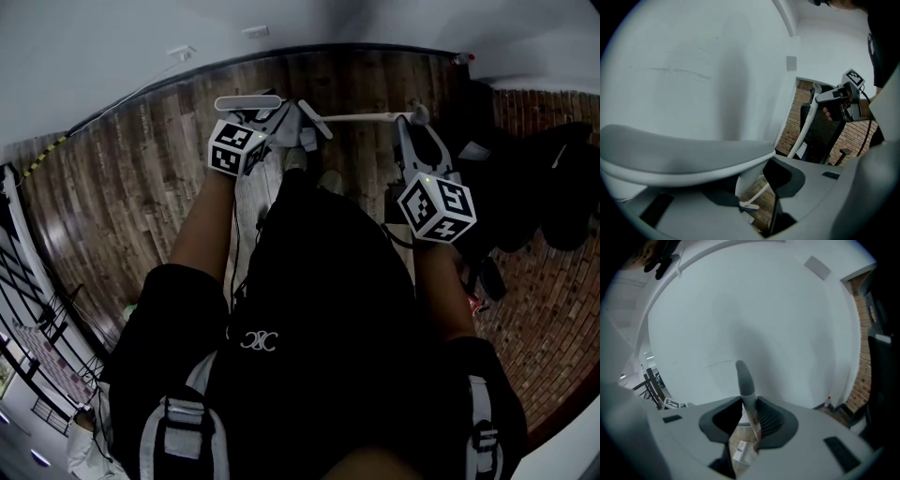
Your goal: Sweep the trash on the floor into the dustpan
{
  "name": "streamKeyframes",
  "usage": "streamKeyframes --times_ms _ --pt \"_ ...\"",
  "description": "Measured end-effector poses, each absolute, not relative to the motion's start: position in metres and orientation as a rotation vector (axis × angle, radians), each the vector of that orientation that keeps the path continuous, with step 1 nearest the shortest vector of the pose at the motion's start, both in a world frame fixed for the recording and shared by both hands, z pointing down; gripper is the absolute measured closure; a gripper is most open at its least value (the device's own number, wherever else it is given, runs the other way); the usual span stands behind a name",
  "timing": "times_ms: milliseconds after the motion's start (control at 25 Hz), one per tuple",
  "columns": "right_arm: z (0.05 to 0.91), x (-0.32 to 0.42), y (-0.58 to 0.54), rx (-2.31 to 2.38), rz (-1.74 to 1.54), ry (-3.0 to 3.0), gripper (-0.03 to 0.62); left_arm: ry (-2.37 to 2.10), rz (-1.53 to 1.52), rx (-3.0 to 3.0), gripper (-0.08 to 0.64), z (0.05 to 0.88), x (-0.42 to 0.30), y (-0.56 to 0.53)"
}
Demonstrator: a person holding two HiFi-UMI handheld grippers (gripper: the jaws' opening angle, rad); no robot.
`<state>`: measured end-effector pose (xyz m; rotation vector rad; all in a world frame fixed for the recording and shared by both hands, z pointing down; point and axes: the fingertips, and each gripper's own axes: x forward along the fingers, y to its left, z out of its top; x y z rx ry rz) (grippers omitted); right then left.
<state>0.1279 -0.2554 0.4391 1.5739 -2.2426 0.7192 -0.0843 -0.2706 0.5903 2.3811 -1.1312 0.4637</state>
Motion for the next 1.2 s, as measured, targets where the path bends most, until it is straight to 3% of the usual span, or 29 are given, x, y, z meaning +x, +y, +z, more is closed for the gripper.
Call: streamKeyframes --times_ms 720,960,1200 --pt "0.456 0.204 -0.186 1.671 0.506 -2.061 0.494 -1.123 0.501 2.342 0.407 0.598 -0.071 -0.252" --pt "0.467 0.16 -0.163 1.715 0.485 -1.963 0.494 -1.064 0.453 2.393 0.407 0.591 -0.087 -0.249" --pt "0.473 0.07 -0.181 1.717 0.516 -1.999 0.494 -0.995 0.409 2.425 0.407 0.588 -0.1 -0.245"
